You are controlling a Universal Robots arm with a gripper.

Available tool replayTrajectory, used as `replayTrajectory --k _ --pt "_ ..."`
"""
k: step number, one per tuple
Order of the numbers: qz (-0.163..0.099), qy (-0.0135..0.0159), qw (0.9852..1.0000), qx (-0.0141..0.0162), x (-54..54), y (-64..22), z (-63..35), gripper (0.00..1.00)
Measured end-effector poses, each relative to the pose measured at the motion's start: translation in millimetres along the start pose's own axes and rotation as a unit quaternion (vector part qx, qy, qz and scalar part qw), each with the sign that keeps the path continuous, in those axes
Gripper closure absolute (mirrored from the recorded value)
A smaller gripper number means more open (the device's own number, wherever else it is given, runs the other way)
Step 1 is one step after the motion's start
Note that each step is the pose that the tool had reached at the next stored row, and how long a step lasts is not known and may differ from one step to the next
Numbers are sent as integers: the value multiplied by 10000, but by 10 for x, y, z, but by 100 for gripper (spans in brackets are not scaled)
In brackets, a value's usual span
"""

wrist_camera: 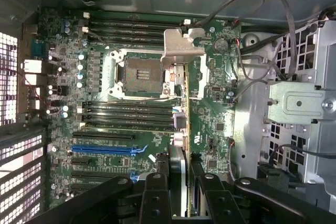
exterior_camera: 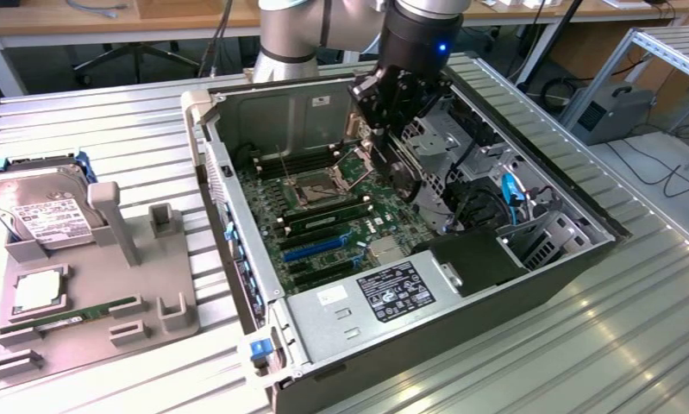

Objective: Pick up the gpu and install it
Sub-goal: 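Insert the gpu into the slot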

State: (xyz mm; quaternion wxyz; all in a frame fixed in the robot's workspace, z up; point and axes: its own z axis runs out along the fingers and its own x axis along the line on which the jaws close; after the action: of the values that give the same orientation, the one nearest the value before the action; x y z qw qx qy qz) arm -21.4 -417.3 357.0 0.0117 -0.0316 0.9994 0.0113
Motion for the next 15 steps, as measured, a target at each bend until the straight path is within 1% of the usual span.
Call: replayTrajectory --k 10,15 --pt "-312 7 9995 -8 -1 0 0 73" --pt "-486 11 9988 -12 -1 0 0 73"
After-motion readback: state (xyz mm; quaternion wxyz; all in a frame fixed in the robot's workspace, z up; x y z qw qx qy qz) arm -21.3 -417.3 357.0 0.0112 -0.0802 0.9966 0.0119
